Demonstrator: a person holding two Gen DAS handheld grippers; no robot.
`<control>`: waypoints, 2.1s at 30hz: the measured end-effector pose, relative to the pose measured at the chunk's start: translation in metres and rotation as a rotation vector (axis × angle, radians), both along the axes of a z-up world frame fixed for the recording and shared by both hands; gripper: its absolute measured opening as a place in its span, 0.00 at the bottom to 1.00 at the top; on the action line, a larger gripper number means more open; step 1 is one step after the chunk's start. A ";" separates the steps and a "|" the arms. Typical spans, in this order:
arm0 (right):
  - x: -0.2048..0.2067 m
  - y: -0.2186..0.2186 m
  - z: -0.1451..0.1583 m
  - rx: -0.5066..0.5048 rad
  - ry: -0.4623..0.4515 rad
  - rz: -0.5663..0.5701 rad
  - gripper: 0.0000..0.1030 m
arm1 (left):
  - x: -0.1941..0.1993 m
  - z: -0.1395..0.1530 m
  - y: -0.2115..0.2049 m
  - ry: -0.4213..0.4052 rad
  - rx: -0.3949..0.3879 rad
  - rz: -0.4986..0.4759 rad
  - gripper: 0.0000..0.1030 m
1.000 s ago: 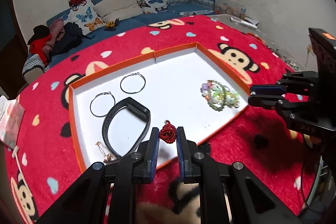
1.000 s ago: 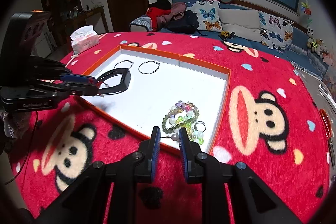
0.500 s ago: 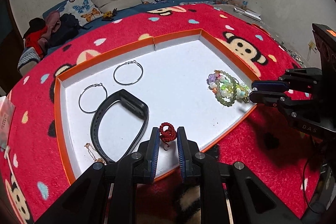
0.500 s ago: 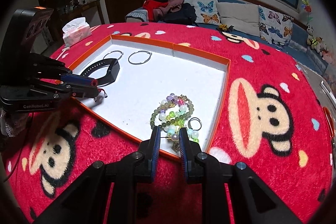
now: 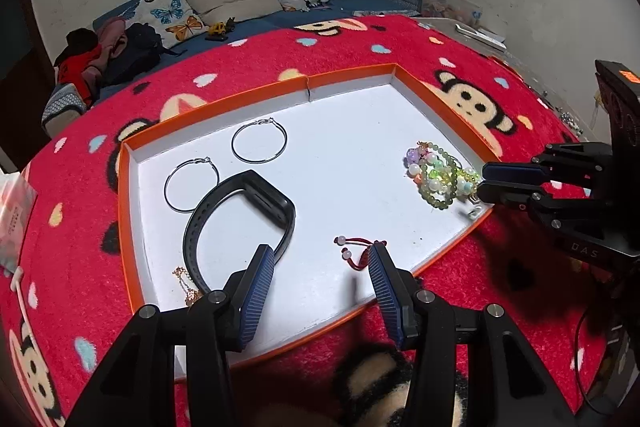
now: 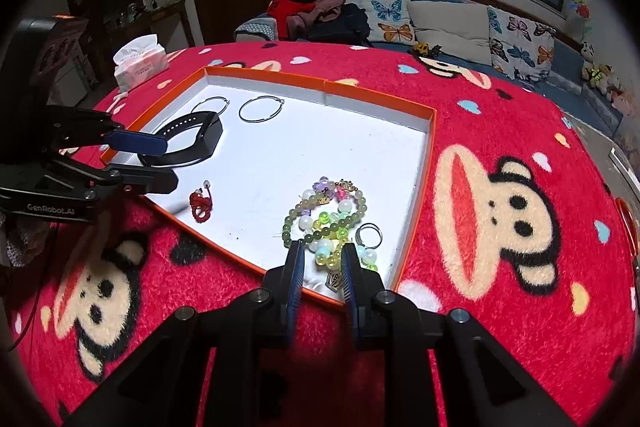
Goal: Organize jewelry
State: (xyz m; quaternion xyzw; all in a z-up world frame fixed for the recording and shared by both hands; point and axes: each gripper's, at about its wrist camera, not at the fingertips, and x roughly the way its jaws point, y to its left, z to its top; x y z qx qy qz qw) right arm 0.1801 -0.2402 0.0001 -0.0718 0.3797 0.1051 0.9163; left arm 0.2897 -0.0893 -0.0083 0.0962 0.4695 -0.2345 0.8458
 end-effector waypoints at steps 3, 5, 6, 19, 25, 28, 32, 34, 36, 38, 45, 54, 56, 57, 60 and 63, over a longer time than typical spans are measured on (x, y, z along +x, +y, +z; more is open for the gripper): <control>0.001 -0.001 -0.001 -0.004 0.002 -0.007 0.21 | -0.003 0.002 0.004 -0.006 -0.002 0.013 0.52; 0.000 -0.001 0.000 -0.004 0.001 -0.008 0.21 | -0.006 0.004 0.007 -0.007 -0.002 0.021 0.52; 0.000 -0.001 0.000 -0.005 0.001 -0.007 0.22 | -0.007 0.005 0.008 -0.008 -0.002 0.025 0.52; -0.023 0.004 0.008 0.023 -0.018 -0.046 0.22 | -0.050 0.025 0.016 -0.055 0.005 0.074 0.52; -0.037 0.006 0.011 0.044 -0.022 -0.063 0.22 | -0.076 0.032 0.019 -0.091 0.029 0.115 0.57; -0.045 0.010 0.012 0.047 -0.025 -0.065 0.22 | -0.089 0.037 0.023 -0.111 0.019 0.132 0.58; -0.057 0.018 0.013 0.032 -0.036 -0.065 0.22 | -0.108 0.042 0.027 -0.127 0.004 0.155 0.58; -0.063 0.023 0.014 0.027 -0.042 -0.062 0.22 | -0.116 0.044 0.029 -0.139 0.010 0.169 0.58; -0.069 0.028 0.015 0.009 -0.050 -0.063 0.22 | -0.125 0.046 0.032 -0.145 0.004 0.180 0.58; -0.073 0.033 0.015 0.003 -0.054 -0.061 0.22 | -0.131 0.049 0.035 -0.151 -0.006 0.195 0.60; -0.088 0.042 0.017 0.009 -0.059 -0.055 0.24 | -0.156 0.054 0.047 -0.168 -0.037 0.236 0.60; -0.104 0.055 0.021 -0.003 -0.085 -0.062 0.37 | -0.183 0.056 0.057 -0.184 -0.052 0.280 0.60; -0.107 0.056 0.021 0.001 -0.088 -0.064 0.38 | -0.190 0.058 0.058 -0.195 -0.047 0.288 0.60; -0.109 0.057 0.021 0.004 -0.090 -0.067 0.39 | -0.192 0.058 0.058 -0.195 -0.048 0.289 0.60; -0.116 0.058 0.022 0.007 -0.099 -0.075 0.45 | -0.201 0.059 0.058 -0.199 -0.041 0.294 0.60; -0.123 0.058 0.021 0.011 -0.107 -0.083 0.48 | -0.210 0.061 0.060 -0.204 -0.046 0.305 0.62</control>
